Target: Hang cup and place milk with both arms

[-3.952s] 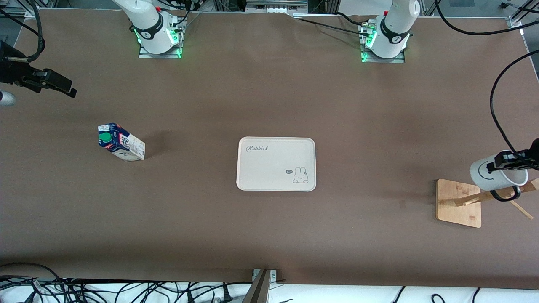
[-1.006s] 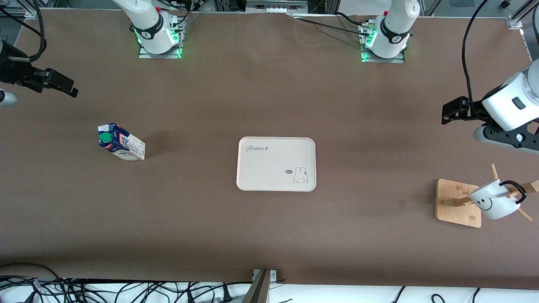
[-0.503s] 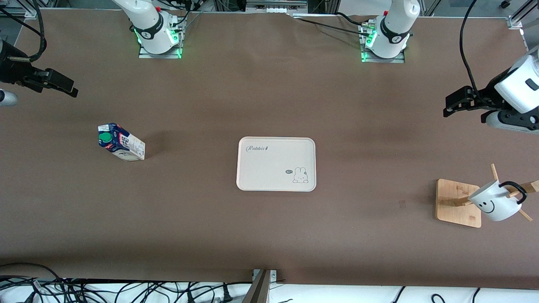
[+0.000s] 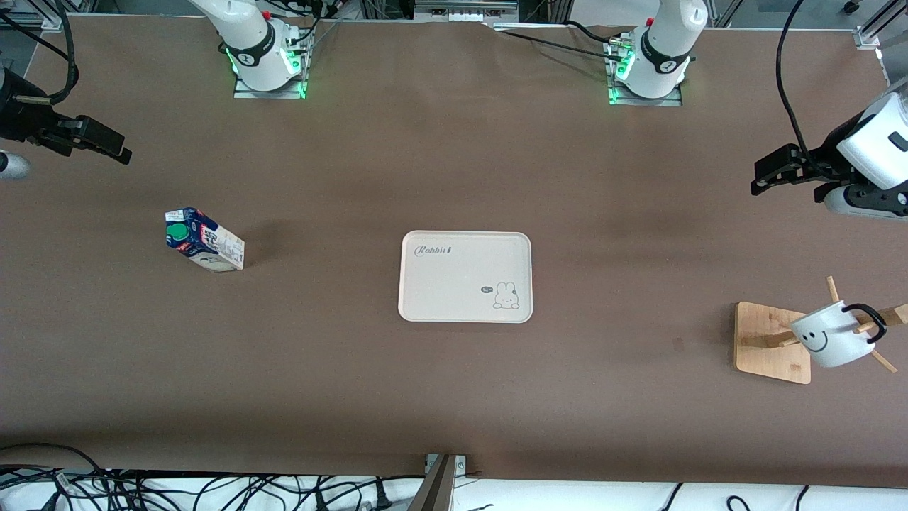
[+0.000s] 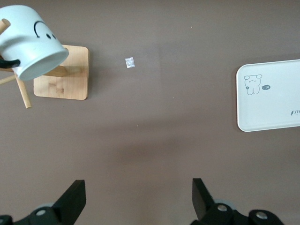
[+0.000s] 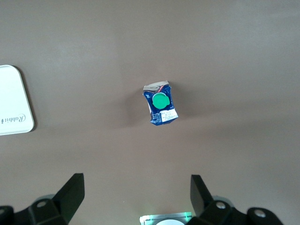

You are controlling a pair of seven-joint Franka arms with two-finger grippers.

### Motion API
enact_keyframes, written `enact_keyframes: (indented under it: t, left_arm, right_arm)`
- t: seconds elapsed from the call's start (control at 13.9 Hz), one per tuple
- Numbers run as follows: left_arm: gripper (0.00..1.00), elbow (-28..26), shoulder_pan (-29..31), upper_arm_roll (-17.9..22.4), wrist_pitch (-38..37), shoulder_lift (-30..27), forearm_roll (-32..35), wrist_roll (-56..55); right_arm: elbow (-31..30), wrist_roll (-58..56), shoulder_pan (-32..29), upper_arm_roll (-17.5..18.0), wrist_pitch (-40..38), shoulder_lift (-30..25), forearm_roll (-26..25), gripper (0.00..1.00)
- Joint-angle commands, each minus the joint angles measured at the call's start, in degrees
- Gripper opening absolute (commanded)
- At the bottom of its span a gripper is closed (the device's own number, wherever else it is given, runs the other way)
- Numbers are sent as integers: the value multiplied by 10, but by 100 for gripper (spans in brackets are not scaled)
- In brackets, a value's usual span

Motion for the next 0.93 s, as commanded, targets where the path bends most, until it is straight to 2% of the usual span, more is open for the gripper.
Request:
enact_keyframes:
  t: [0.0,0.22,0.43,0.86]
  left_arm:
    - [100,-24,-7,7,8,-17,14,-8]
    - [100,-22,-11,7,10,-16,33,-20]
    - [100,-19,-11,7,10,-17,33,-108]
    - [100,-28,-10,7,28,-27,30,-91]
  right_arm:
    - [11,7,-5,6,-11,2,4,100]
    - [11,6,-5,6,-11,2,4,100]
    - [11,7,-5,6,-11,2,4,100]
    - [11,7,-5,6,-11,2,4,100]
